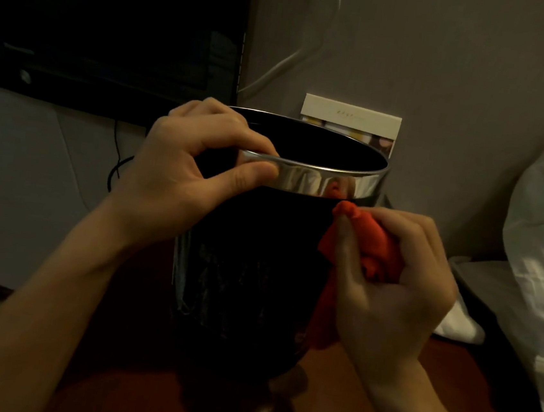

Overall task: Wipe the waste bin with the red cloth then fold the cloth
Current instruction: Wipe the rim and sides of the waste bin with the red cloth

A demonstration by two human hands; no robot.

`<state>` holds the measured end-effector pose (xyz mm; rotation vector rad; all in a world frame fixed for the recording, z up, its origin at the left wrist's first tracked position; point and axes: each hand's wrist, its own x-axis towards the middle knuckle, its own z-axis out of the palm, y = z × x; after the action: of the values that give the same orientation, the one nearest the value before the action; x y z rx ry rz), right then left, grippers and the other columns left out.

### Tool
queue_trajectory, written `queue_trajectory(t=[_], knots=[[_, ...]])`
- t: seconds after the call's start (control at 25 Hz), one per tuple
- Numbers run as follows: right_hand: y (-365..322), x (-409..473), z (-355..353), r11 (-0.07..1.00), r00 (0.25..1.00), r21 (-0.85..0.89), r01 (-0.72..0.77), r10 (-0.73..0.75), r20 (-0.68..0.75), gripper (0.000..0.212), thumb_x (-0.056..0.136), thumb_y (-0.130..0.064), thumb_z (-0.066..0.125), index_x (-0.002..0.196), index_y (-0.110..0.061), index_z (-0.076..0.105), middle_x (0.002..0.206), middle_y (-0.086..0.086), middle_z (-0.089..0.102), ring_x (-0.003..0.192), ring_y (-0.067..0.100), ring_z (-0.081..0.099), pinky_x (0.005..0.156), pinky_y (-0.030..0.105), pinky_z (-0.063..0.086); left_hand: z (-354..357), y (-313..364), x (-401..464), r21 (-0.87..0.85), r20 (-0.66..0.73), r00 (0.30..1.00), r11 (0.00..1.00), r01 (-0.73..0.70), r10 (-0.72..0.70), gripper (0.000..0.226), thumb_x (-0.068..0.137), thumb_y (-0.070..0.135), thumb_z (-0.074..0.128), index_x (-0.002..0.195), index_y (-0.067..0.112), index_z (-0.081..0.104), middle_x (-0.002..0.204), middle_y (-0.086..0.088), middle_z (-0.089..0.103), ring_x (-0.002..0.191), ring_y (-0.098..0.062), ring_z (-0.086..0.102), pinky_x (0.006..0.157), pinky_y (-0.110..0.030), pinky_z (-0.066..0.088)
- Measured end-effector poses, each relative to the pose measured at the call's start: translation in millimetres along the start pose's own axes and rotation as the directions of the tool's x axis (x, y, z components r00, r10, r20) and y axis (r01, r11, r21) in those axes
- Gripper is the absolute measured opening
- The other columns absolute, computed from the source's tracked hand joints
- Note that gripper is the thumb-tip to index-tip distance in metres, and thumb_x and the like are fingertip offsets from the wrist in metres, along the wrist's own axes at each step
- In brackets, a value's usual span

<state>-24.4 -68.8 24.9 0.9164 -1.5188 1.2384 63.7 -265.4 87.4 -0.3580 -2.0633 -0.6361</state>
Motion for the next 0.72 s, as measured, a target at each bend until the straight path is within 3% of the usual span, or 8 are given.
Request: queue_trajectory(t=[0.12,0.2,0.32,0.4,0.52,0.6,0.72], knots=[[4,-3,0,1.0,1.0,-0.022,0.014,-0.014,0.015,0.017,0.092,-0.017,0.071,0.095,0.0,0.07,0.094,0.004,0.063,0.085,0.008,0.057,0.082,0.008,0.039,2,-2,1,0.007,-0.005,1.0,1.0,-0.022,0.022,0.015,0.087,0.036,0.059,0.102,0.036,0.059,0.099,0.024,0.056,0.102,-0.011,0.056,0.094,-0.051,0.043],[1,-17,6,0.999,0.995,-0.018,0.046,-0.044,0.094,0.018,0.09,-0.017,0.073,0.095,0.001,0.072,0.095,0.002,0.062,0.088,0.002,0.054,0.084,0.005,0.039,0,-5,1,-0.034,-0.033,0.999,0.999,0.019,-0.02,0.015,0.086,0.034,0.06,0.102,0.034,0.062,0.1,0.01,0.06,0.103,-0.018,0.057,0.092,-0.051,0.044],[-8,-40,17,0.992,0.964,0.008,0.128,-0.126,0.233,0.02,0.092,-0.021,0.072,0.101,-0.004,0.076,0.098,0.004,0.069,0.088,0.006,0.062,0.079,0.014,0.05,-10,-10,0,-0.137,-0.047,0.995,0.987,0.079,-0.087,0.015,0.084,0.032,0.062,0.099,0.031,0.065,0.101,-0.004,0.061,0.103,-0.022,0.058,0.091,-0.048,0.047],[-8,-32,13,0.987,0.961,-0.019,0.16,-0.151,0.234,0.017,0.091,-0.02,0.074,0.099,-0.006,0.077,0.097,0.002,0.069,0.086,0.007,0.063,0.078,0.015,0.051,-12,-10,-1,-0.17,-0.024,0.994,0.98,0.101,-0.106,0.015,0.083,0.032,0.062,0.098,0.03,0.065,0.101,-0.006,0.06,0.102,-0.022,0.058,0.09,-0.047,0.048],[-6,-13,2,0.988,0.986,-0.1,0.116,-0.102,0.133,0.017,0.088,-0.018,0.076,0.094,-0.003,0.076,0.095,-0.004,0.061,0.085,0.003,0.056,0.082,0.007,0.042,-10,-9,0,-0.154,0.002,0.996,0.984,0.091,-0.092,0.016,0.085,0.029,0.063,0.1,0.027,0.067,0.101,-0.004,0.06,0.102,-0.024,0.057,0.091,-0.049,0.047],[-10,-24,8,0.985,0.973,-0.108,0.138,-0.115,0.198,0.016,0.087,-0.018,0.077,0.095,-0.004,0.076,0.097,-0.005,0.062,0.085,0.004,0.058,0.083,0.007,0.043,-10,-10,0,-0.151,-0.007,0.996,0.984,0.09,-0.093,0.015,0.085,0.028,0.064,0.1,0.026,0.067,0.1,-0.004,0.061,0.102,-0.025,0.057,0.091,-0.05,0.046],[-17,-49,19,0.966,0.935,-0.114,0.233,-0.191,0.3,0.015,0.086,-0.019,0.078,0.094,-0.006,0.078,0.096,0.004,0.071,0.082,0.013,0.067,0.075,0.019,0.052,-13,-11,-1,-0.182,-0.005,0.994,0.978,0.104,-0.107,0.015,0.085,0.028,0.064,0.099,0.026,0.067,0.1,-0.005,0.061,0.101,-0.025,0.058,0.09,-0.051,0.046]])
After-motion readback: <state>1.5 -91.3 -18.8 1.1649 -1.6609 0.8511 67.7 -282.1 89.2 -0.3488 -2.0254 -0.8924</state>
